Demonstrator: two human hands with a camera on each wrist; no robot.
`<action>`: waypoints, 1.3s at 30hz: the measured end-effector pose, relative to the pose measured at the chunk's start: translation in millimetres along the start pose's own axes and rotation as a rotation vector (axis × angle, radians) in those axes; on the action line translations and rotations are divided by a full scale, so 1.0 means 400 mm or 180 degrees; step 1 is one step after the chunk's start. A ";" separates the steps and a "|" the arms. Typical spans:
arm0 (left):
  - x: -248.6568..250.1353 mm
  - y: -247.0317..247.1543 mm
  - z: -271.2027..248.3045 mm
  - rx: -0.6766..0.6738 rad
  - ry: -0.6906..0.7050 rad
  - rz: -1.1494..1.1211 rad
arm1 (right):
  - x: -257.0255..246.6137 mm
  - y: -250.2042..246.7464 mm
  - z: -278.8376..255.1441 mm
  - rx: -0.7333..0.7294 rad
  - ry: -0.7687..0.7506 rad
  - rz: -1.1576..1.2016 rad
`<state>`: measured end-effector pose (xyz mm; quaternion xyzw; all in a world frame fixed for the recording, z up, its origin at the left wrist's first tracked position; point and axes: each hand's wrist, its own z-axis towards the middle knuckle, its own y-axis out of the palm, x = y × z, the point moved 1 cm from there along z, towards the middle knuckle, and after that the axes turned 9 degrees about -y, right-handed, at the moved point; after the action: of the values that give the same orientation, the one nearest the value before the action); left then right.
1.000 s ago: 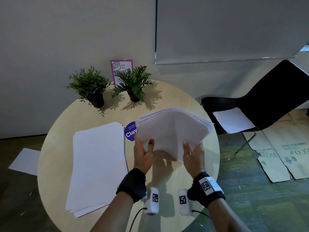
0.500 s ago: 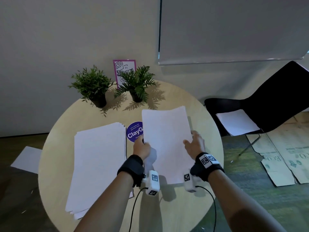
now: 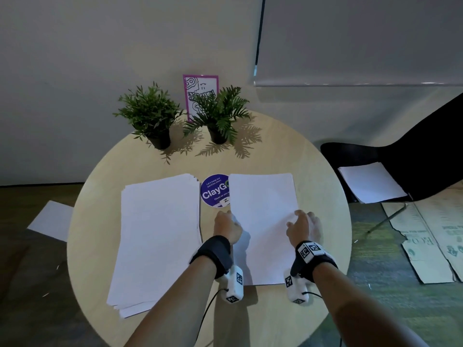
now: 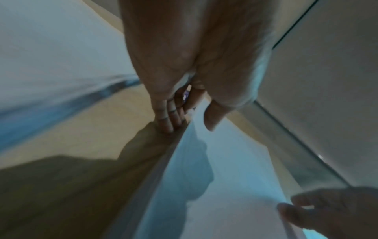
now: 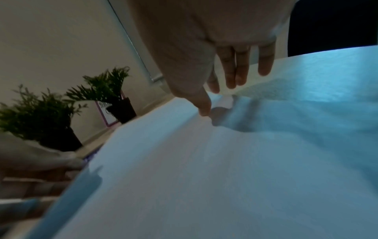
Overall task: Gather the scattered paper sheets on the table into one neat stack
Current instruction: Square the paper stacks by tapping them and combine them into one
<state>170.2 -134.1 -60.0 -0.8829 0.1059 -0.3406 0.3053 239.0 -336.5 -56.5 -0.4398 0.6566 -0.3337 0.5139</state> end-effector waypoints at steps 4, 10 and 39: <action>-0.040 -0.079 -0.019 0.0125 0.0054 -0.0179 | -0.056 -0.005 -0.044 0.0421 -0.0174 -0.0447; -0.250 -0.289 -0.047 0.0542 -0.0643 -0.0568 | -0.298 0.110 -0.205 -0.0217 -0.0930 0.0614; -0.496 -0.484 -0.073 0.0837 -0.1116 -0.1226 | -0.500 0.293 -0.266 -0.0870 -0.0152 0.0820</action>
<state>-1.1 83.6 -31.2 -0.8851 -0.1631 -0.2452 0.3605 125.6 -108.0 -58.0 -0.4255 0.7343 -0.1623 0.5033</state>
